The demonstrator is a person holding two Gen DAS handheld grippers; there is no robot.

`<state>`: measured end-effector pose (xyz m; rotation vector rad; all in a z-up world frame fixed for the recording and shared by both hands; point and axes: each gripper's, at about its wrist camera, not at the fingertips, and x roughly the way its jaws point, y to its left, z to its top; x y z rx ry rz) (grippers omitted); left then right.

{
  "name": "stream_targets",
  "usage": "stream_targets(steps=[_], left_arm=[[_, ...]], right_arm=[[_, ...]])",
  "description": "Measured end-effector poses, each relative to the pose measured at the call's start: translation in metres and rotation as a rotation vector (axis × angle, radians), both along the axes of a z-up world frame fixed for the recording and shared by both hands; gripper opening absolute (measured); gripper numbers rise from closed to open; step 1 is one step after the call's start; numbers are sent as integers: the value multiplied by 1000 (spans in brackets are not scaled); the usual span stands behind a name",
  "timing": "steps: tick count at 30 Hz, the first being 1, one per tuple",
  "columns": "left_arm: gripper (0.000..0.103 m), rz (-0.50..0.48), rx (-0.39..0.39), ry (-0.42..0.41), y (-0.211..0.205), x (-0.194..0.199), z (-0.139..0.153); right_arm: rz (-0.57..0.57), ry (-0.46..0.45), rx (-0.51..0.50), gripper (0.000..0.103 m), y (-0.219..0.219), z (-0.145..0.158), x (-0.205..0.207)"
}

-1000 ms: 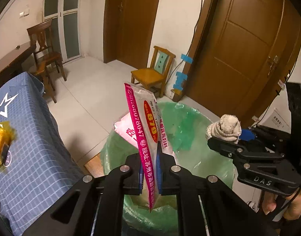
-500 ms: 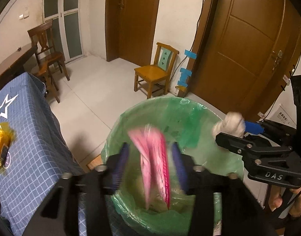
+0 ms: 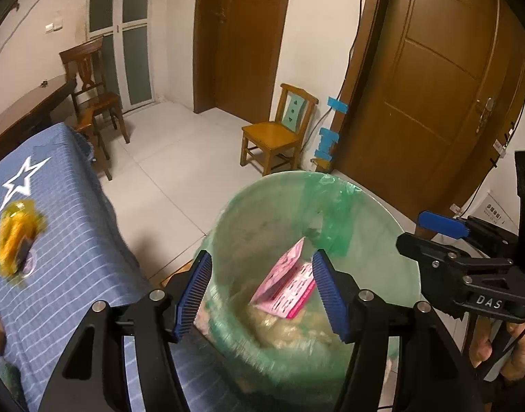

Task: Collect trash
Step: 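Open the left tool to drop the packet while the right tool drops the sock, then grasp the tan snack box with the left tool while the right tool grasps the green scrubber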

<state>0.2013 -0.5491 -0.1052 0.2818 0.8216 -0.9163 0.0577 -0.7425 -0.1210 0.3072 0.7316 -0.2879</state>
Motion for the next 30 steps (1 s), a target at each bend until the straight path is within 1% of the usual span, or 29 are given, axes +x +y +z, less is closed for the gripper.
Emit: stream_targets(steps=[1, 3, 6, 9, 10, 12, 13, 14, 16, 17, 19, 20, 22, 23, 24, 26, 29, 30], left_arm=[[62, 5, -9, -7, 15, -4, 4], [62, 24, -19, -23, 44, -9, 9], [65, 79, -42, -26, 97, -13, 15], [66, 174, -60, -5, 171, -10, 15], [66, 218, -60, -6, 200, -8, 15], [66, 284, -58, -11, 244, -5, 16], [66, 341, -65, -11, 282, -4, 18], [67, 379, -70, -12, 306, -4, 19], [68, 487, -81, -22, 370, -2, 23], [71, 545, -79, -31, 400, -1, 25], [71, 678, -83, -31, 467, 5, 26], [71, 729, -81, -31, 492, 8, 28], [75, 833, -52, -43, 542, 17, 26], [76, 871, -29, -32, 561, 22, 22], [76, 898, -12, -15, 579, 27, 17], [76, 898, 1, 8, 599, 32, 9], [76, 834, 24, 50, 604, 39, -2], [76, 819, 46, 53, 604, 42, -6]], right_arm=[[11, -20, -10, 63, 10, 3, -5], [34, -57, -31, 68, 30, 7, -13], [95, -103, -35, 71, 71, 9, -21], [172, -122, -13, 72, 106, 7, -17], [212, -123, -5, 72, 124, 5, -13], [266, -122, 4, 72, 144, 3, -4], [301, -119, 9, 72, 158, 2, 2], [327, -119, 15, 73, 170, 0, 7], [378, -111, 33, 73, 192, -3, 21], [401, -107, 43, 73, 203, -5, 27], [441, -97, 43, 73, 226, -7, 38], [462, -93, 40, 73, 236, -6, 44], [502, -92, 40, 73, 257, -4, 52], [520, -93, 37, 73, 266, -3, 57], [531, -94, 36, 73, 274, -2, 58], [556, -94, 39, 73, 290, 0, 65], [579, -81, 43, 74, 308, -2, 73], [582, -76, 43, 74, 311, -4, 73]])
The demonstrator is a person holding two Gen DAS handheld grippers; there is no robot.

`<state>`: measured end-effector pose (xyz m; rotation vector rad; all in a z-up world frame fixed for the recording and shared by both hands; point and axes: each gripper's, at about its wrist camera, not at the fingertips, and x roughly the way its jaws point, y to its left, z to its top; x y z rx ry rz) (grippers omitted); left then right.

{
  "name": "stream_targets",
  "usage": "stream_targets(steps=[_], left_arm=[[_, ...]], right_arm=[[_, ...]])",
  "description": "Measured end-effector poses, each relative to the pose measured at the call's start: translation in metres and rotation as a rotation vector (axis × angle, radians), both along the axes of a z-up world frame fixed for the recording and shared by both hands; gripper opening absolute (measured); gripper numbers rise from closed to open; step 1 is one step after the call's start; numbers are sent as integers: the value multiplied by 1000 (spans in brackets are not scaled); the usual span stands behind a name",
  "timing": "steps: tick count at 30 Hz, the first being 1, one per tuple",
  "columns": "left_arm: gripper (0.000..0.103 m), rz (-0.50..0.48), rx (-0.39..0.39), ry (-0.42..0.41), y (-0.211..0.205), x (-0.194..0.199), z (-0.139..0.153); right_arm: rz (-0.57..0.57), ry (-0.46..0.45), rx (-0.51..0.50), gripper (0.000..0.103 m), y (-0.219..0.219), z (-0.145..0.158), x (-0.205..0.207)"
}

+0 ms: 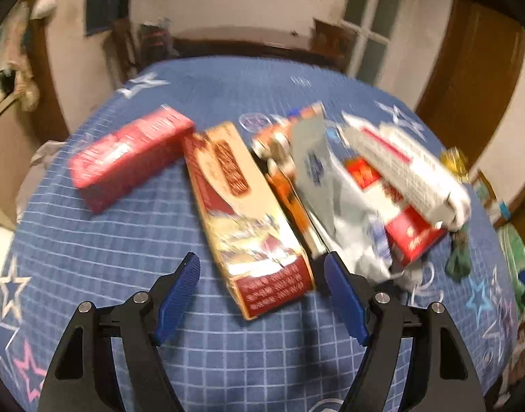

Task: Collect trash
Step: 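Grasp the tan snack box with the left tool while the right tool grasps the green scrubber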

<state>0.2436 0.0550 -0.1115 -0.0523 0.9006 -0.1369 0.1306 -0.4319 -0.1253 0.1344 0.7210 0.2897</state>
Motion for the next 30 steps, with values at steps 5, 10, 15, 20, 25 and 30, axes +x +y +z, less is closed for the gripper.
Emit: stream_targets(steps=[5, 10, 15, 20, 25, 30], left_arm=[[80, 18, 25, 33, 16, 16, -10], [80, 136, 65, 7, 63, 2, -5], [80, 122, 43, -60, 86, -11, 17], [81, 73, 80, -73, 72, 14, 26], [81, 41, 149, -24, 41, 44, 3], [81, 42, 148, 17, 39, 76, -18]], right_arm=[[30, 15, -14, 74, 22, -3, 9], [48, 54, 24, 74, 30, -12, 23], [63, 98, 65, 74, 37, -24, 38], [49, 146, 95, 74, 46, -33, 61], [-17, 201, 96, 74, 52, -39, 96], [-84, 196, -9, 74, 67, -38, 116]])
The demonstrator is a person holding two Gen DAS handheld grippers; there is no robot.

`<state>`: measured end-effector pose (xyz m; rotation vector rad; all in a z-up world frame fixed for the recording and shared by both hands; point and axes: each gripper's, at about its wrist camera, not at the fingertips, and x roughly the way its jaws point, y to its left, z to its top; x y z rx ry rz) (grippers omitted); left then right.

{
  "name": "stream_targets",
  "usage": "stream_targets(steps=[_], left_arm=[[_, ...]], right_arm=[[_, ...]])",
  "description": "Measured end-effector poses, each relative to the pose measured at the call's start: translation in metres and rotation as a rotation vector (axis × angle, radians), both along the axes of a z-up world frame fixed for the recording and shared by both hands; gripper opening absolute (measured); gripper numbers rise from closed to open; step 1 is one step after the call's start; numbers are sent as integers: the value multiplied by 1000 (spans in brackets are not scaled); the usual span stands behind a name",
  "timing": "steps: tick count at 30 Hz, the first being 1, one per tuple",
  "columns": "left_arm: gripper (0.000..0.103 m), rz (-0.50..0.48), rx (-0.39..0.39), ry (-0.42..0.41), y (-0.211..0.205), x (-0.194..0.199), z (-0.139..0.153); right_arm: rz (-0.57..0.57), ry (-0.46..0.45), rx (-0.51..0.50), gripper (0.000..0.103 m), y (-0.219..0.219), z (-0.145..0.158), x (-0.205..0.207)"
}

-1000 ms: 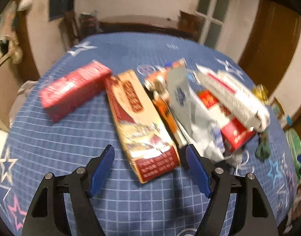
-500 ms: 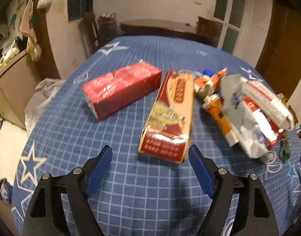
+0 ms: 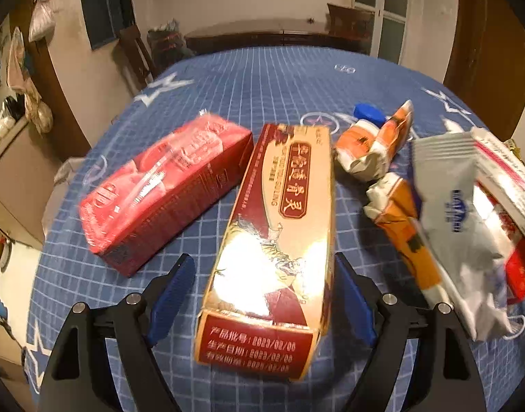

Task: Collect trash
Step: 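Grasp the tan snack box with the left tool while the right tool grasps the green scrubber, then lift and carry the snack box and green scrubber with both tools to the bin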

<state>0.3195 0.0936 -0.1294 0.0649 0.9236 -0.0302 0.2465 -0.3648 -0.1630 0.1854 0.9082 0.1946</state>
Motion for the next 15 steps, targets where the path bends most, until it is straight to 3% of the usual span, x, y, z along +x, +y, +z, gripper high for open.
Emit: stream_targets(steps=[3, 4, 6, 12, 15], left_arm=[[80, 3, -9, 6, 2, 6, -5], [73, -2, -17, 5, 1, 7, -5], [69, -7, -3, -2, -5, 6, -5], [64, 2, 17, -48, -13, -7, -3], [64, 5, 15, -91, -15, -25, 3]], right_arm=[[-14, -6, -76, 67, 7, -1, 2], [-16, -10, -89, 65, 8, -3, 0], [-32, -20, -108, 51, 6, -3, -2], [-40, -60, -73, 21, -5, -4, -13], [-39, -117, -77, 16, -6, 4, -28]])
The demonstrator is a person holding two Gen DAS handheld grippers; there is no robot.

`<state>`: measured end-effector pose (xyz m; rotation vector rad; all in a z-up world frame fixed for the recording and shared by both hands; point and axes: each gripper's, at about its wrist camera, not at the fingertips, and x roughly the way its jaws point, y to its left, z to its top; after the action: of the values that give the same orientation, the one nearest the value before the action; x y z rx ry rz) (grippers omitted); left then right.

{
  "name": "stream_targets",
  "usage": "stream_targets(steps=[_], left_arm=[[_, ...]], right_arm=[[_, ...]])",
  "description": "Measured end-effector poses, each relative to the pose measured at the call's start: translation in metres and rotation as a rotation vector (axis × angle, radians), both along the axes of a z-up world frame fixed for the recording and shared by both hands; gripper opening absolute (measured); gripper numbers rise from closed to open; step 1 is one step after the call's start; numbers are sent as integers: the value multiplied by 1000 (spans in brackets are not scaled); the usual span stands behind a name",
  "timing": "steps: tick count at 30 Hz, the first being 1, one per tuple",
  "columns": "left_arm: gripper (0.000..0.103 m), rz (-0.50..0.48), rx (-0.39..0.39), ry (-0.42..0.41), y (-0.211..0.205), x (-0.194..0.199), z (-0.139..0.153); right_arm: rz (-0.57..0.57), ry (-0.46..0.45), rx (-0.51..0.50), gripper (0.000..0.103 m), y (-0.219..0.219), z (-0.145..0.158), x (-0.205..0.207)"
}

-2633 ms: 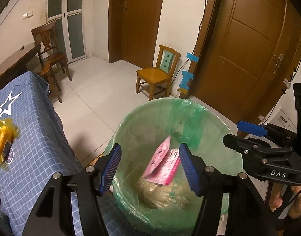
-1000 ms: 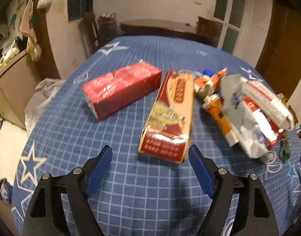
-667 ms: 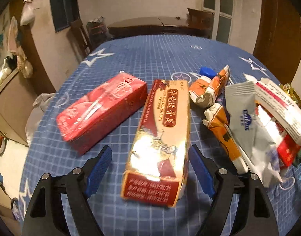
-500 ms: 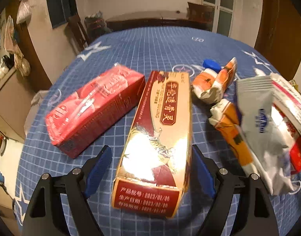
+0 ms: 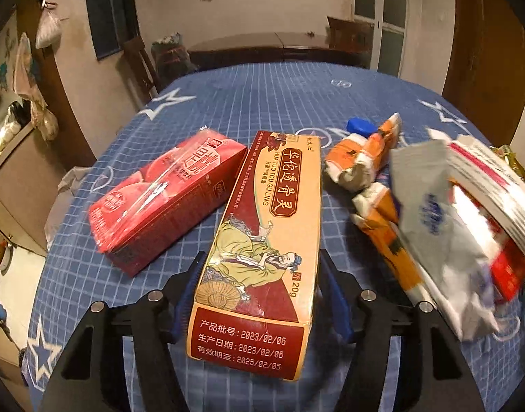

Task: Collect trash
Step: 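Lift and carry the snack box and green scrubber with both tools to the bin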

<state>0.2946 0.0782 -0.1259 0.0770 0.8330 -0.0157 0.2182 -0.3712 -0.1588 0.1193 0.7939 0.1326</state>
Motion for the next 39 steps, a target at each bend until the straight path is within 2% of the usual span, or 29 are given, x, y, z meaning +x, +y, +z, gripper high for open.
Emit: stream_targets(steps=[6, 9, 19, 27, 39], left_arm=[[64, 30, -28, -116, -4, -51, 23], [64, 46, -37, -197, -9, -84, 46], [64, -1, -77, -375, -58, -167, 100], [64, -25, -96, -413, -91, -194, 123], [64, -38, -117, -443, -113, -204, 148]], right_arm=[[19, -110, -5, 14, 0, 21, -31], [35, -159, -13, 14, 5, 34, -43], [88, -307, -10, 14, 35, 91, -74], [100, -393, -36, 14, 50, 124, -88], [92, -451, -67, 14, 52, 135, -100]])
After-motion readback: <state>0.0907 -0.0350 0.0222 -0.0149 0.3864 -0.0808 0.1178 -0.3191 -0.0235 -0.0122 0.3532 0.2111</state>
